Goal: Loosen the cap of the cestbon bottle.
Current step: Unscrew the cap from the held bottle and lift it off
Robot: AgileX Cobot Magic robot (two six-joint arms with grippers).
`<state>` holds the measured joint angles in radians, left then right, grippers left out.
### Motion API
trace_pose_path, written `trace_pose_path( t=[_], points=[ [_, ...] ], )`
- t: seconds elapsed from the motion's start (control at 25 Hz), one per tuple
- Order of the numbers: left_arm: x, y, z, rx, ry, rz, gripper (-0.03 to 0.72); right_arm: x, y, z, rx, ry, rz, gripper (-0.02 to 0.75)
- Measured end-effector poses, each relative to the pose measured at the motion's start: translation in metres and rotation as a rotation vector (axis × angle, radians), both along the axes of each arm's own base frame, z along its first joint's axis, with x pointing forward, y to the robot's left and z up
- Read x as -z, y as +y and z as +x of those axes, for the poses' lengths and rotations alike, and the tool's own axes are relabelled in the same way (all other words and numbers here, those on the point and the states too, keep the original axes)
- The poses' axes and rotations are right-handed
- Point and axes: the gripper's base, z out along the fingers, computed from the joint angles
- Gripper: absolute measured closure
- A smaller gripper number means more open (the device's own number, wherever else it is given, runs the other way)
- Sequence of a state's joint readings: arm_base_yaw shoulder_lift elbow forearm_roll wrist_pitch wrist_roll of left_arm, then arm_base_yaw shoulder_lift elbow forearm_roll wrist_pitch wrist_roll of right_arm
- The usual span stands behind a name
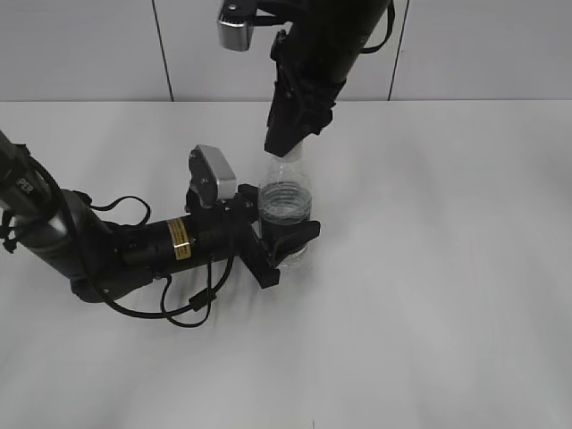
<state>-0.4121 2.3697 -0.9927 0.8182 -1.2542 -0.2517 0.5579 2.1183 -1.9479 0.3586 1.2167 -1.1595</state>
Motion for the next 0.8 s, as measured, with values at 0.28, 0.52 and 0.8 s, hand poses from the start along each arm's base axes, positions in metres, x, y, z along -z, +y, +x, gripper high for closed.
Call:
trace_pose_path(
  t=[0.28, 0.52, 0.8],
  points=[
    [0.0000, 0.0000, 0.0000, 0.000, 0.001, 0.000, 0.283, 0.0002, 0.0003, -0.0006, -0.185, -0.083, -0.016, 0.436],
    [0.0000, 0.0000, 0.0000, 0.000, 0.001, 0.000, 0.283, 0.0006, -0.0007, -0.0003, -0.293, -0.136, -0.034, 0.436],
    [0.0001, 0.0000, 0.0000, 0.000, 0.001, 0.001, 0.283, 0.0007, -0.0002, -0.0006, -0.267, -0.124, -0.036, 0.436]
  ],
)
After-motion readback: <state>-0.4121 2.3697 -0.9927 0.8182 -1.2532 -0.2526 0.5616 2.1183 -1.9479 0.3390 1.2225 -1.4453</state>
